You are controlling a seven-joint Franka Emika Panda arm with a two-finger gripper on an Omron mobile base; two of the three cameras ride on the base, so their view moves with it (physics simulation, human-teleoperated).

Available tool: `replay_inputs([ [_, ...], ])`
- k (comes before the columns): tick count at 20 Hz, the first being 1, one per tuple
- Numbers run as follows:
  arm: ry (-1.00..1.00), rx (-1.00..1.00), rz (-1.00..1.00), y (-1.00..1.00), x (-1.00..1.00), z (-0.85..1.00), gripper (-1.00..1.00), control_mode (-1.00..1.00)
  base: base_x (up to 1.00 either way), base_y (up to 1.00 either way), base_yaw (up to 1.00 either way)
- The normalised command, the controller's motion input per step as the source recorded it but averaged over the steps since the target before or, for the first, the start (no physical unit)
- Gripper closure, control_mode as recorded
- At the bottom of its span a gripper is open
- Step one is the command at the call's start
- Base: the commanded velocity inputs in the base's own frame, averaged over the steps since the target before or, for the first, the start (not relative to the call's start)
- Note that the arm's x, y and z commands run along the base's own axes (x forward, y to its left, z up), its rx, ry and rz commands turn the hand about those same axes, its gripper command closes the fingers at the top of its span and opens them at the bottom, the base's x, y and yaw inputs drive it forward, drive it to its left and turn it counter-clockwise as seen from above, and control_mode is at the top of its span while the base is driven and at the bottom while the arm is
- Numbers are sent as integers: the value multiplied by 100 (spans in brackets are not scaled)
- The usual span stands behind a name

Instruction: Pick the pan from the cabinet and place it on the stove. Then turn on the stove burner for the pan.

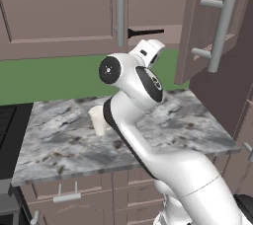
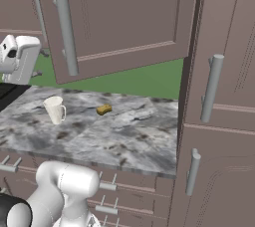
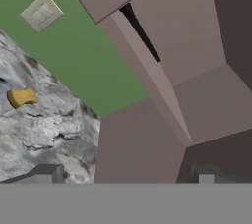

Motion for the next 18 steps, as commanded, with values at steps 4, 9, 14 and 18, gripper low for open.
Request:
replay_inputs([
  [4,9,0,-13,-59,12,0,-100,-100,0,0,0],
  [9,4,0,-12,-61,1,0,-100,-100,0,0,0],
  [14,-2,0,-13,-63,-48,0,-100,-100,0,0,0],
  [18,-8,0,-14,-63,-82,0,-100,-100,0,0,0],
])
